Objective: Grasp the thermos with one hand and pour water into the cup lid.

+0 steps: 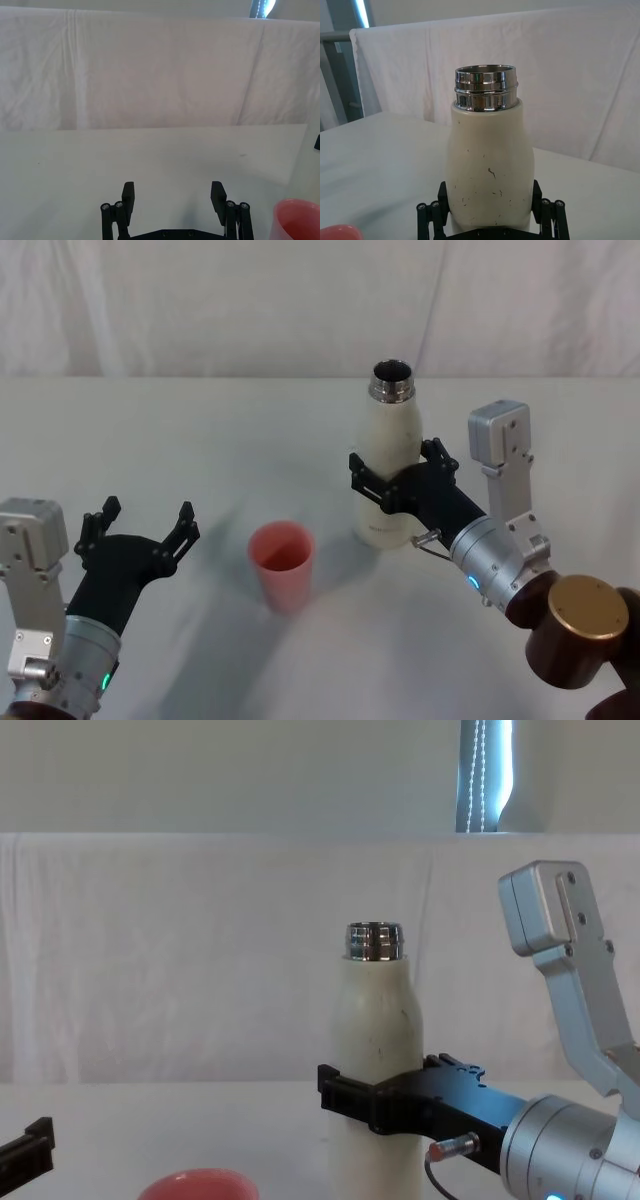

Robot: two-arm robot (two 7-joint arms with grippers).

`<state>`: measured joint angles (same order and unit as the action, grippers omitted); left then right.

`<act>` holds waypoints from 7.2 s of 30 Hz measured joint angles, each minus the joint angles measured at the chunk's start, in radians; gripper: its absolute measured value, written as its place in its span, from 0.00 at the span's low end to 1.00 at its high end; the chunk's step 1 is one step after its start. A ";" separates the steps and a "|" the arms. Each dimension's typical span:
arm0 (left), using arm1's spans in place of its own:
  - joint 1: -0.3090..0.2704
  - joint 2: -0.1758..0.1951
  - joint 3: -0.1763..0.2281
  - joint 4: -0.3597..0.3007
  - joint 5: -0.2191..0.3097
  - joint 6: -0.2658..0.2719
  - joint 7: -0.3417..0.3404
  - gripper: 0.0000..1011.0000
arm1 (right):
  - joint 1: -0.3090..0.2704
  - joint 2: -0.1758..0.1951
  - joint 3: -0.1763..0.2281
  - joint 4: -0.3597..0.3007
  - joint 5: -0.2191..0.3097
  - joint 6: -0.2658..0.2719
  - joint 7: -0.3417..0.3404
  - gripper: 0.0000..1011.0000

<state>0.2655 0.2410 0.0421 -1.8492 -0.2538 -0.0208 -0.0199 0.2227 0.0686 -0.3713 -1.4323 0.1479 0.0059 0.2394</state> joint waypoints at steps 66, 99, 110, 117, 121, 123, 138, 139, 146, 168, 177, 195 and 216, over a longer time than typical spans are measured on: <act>0.000 0.000 0.000 0.000 0.000 0.000 0.000 0.99 | 0.012 0.010 -0.006 0.005 0.011 0.014 -0.001 0.99; 0.000 0.000 0.000 0.000 0.000 0.000 0.000 0.99 | -0.072 0.041 0.015 -0.095 0.019 0.014 -0.013 0.99; 0.000 0.000 0.000 0.000 0.000 0.000 0.000 0.99 | -0.104 0.052 0.023 -0.133 0.021 0.012 -0.014 0.99; 0.000 0.000 0.000 0.000 0.000 0.000 0.000 0.99 | -0.130 0.062 0.030 -0.160 0.024 0.011 -0.016 0.99; 0.000 0.000 0.000 0.000 0.000 0.000 0.000 0.99 | -0.141 0.067 0.032 -0.172 0.024 0.011 -0.018 0.99; 0.000 0.000 0.000 0.000 0.000 0.000 0.000 0.99 | -0.149 0.072 0.034 -0.181 0.023 0.011 -0.020 0.99; 0.000 0.000 0.000 0.000 0.000 0.000 0.000 0.99 | -0.222 0.100 0.071 -0.250 0.002 0.000 -0.048 0.99; 0.000 0.000 0.000 0.000 0.000 0.000 0.000 0.99 | -0.231 0.102 0.074 -0.257 -0.003 0.000 -0.052 0.99; 0.000 0.000 0.000 0.000 0.000 0.000 0.000 0.99 | -0.272 0.113 0.082 -0.288 -0.063 -0.008 -0.088 0.99; 0.000 0.000 0.000 0.000 0.000 0.000 0.000 0.99 | -0.368 0.057 0.118 -0.315 -0.214 -0.044 -0.183 0.99; 0.000 0.000 0.000 0.000 0.000 0.000 0.000 0.99 | -0.382 0.024 0.136 -0.311 -0.240 -0.065 -0.194 0.99; 0.000 0.000 0.000 0.000 0.000 0.000 0.000 0.99 | -0.385 -0.017 0.166 -0.259 -0.267 -0.092 -0.203 0.99; 0.000 0.000 0.000 0.000 0.000 0.000 0.000 0.99 | -0.383 -0.034 0.173 -0.235 -0.283 -0.100 -0.206 0.99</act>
<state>0.2655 0.2410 0.0421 -1.8492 -0.2538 -0.0208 -0.0199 -0.1605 0.0349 -0.1981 -1.6678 -0.1347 -0.0945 0.0338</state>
